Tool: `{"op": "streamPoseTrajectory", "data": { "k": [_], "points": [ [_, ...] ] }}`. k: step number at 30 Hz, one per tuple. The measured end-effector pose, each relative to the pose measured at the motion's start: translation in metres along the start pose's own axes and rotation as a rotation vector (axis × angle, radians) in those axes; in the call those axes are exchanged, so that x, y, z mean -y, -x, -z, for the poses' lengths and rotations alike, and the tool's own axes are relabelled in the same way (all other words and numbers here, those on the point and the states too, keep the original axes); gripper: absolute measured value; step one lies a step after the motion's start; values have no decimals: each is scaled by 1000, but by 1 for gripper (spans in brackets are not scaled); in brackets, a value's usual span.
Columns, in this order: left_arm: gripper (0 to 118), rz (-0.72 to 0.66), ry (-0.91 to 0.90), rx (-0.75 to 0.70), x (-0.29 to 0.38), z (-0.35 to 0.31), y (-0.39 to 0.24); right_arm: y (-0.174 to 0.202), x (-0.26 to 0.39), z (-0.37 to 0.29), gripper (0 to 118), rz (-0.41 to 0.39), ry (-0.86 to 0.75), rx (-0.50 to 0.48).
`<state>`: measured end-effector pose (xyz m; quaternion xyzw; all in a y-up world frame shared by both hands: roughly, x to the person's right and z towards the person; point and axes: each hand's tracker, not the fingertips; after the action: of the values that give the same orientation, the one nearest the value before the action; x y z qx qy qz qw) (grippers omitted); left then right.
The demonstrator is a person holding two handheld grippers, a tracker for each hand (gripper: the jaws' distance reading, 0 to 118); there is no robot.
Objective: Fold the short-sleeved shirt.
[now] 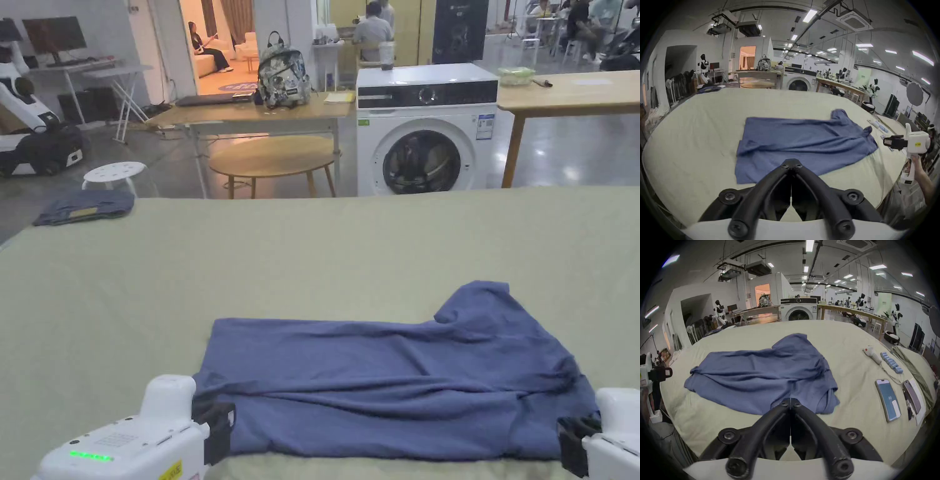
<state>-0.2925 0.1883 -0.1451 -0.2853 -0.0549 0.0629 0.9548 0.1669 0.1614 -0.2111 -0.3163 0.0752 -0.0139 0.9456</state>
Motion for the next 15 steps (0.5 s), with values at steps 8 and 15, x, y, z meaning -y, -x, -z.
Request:
{"op": "streamPoseTrajectory", "data": {
  "k": [8,15],
  "points": [
    [0,-131,-18,-91,-7,-11,43,-11,1,-21,0,33,-30,-33],
    [48,-240,60,-81,-8,43,90,-22,7,-24,0,108,4,-37]
  ]
}}
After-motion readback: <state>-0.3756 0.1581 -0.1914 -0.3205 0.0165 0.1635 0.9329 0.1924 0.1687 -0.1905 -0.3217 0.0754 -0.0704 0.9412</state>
